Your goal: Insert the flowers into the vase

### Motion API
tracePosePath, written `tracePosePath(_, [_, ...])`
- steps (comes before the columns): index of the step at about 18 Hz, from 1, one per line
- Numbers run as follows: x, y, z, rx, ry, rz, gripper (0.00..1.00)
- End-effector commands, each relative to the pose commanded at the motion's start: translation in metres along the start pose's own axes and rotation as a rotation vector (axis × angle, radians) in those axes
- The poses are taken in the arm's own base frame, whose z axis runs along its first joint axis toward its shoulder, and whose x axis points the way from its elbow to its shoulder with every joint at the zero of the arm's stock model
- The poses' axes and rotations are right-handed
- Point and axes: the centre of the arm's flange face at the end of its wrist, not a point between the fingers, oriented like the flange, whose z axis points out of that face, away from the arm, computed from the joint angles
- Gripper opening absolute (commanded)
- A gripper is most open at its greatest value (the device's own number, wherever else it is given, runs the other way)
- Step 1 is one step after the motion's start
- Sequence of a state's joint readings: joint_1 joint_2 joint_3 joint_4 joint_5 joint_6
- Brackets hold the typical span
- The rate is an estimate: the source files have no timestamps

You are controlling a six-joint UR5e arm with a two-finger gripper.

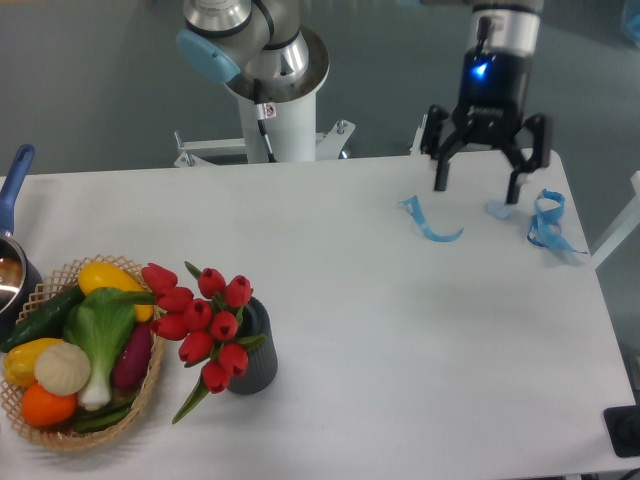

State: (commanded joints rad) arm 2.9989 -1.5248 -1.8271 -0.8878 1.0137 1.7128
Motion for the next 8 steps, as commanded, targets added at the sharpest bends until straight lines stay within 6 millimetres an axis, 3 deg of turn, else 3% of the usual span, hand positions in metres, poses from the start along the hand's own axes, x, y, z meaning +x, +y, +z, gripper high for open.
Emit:
tracePosePath(6, [0.000,0.023,-0.022,-0.173,0.163,0.290,1.00])
tracePosePath(8, [0.000,0.033,-0.029,-0.182,0.160,0.305,1.00])
